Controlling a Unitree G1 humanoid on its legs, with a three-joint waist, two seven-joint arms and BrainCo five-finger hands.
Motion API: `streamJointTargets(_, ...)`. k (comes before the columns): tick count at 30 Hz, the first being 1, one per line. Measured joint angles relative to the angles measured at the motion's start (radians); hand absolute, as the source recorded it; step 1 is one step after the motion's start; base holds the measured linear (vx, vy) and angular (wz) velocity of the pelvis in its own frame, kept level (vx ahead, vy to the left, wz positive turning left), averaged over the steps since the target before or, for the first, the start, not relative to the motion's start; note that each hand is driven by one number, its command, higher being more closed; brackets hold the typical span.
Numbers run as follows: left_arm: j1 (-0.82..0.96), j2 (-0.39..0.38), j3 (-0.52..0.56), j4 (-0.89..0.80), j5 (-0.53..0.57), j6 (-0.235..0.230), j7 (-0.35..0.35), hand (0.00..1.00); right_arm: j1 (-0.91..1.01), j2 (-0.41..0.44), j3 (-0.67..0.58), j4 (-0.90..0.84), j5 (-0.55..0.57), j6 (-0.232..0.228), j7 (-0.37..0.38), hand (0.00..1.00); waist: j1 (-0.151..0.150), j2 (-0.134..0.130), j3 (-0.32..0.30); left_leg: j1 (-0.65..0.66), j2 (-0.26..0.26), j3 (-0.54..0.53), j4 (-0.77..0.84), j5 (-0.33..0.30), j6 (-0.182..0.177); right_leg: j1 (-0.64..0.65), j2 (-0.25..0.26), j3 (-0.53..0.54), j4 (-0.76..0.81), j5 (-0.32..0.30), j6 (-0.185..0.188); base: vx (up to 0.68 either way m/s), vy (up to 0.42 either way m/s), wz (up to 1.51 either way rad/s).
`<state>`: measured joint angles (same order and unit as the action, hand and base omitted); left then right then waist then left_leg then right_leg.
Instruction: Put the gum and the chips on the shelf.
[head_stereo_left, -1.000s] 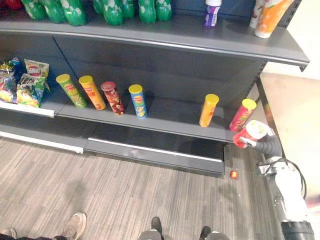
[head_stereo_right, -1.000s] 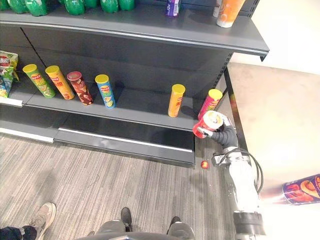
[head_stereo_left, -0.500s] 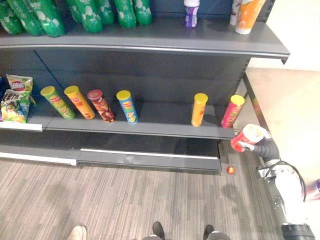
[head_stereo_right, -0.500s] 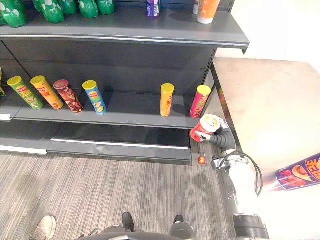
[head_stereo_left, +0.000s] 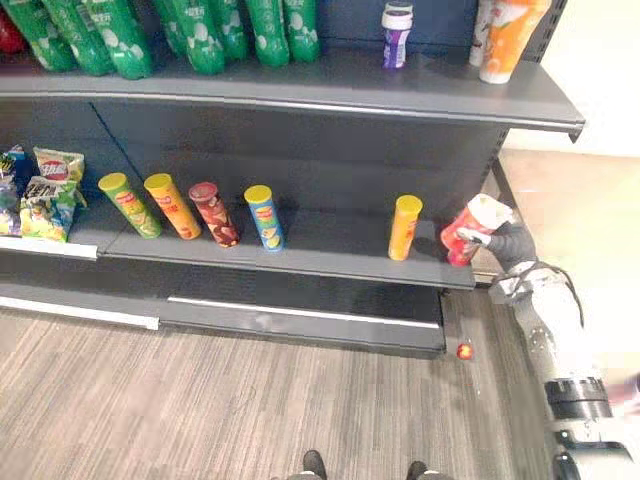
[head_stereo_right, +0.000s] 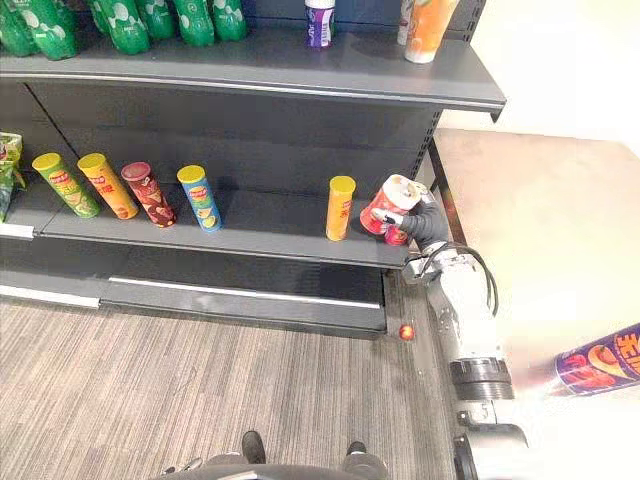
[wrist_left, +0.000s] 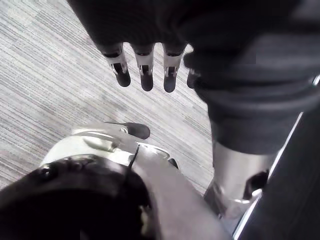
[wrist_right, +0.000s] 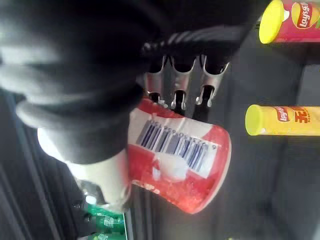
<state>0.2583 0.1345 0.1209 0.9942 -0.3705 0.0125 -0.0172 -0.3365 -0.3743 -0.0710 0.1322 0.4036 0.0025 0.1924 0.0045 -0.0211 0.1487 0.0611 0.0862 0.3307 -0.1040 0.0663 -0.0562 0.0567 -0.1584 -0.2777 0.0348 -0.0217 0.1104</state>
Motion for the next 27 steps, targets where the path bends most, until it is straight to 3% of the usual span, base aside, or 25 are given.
streamJointTargets(8,0.0,-0.002,0.0,0.0,0.0,-0.001,0.004,0.0,0.008,0.0,0.0,0.004,0.0,-0.001,0.003,1.0,0.0,0.004,-0.002,0.006,0.001,0.013,0.0,-0.001,-0.001,0.0,0.002,0.008,-0.002,0.0,0.0,0.0,0.0,-0.03)
streamJointTargets(13,-0.009,-0.003,-0.001,-0.002,0.0,-0.01,0.019,0.0,0.013,0.0,-0.002,0.052,-0.011,-0.03,0.013,1.0,-0.002,0.005,-0.003,0.006,0.001,0.012,0.0,0.0,0.0,0.003,0.002,0.005,-0.013,0.0,0.0,0.0,0.0,-0.01)
streamJointTargets(20,-0.024,-0.004,0.0,-0.025,0.005,-0.024,0.051,0.0,0.017,0.0,-0.005,0.098,-0.021,-0.047,0.034,1.0,-0.002,0.006,-0.004,-0.001,-0.004,-0.04,0.0,0.003,0.004,0.036,0.0,-0.06,-0.035,0.002,0.003,0.03,-0.004,0.21)
streamJointTargets(27,-0.018,-0.004,0.003,-0.018,0.114,0.01,0.084,0.0,0.012,0.0,0.002,0.111,-0.053,-0.059,0.036,1.0,0.001,0.006,-0.005,0.0,-0.004,-0.042,0.0,0.003,0.004,0.048,0.0,-0.069,-0.045,0.002,0.004,0.02,-0.003,0.04)
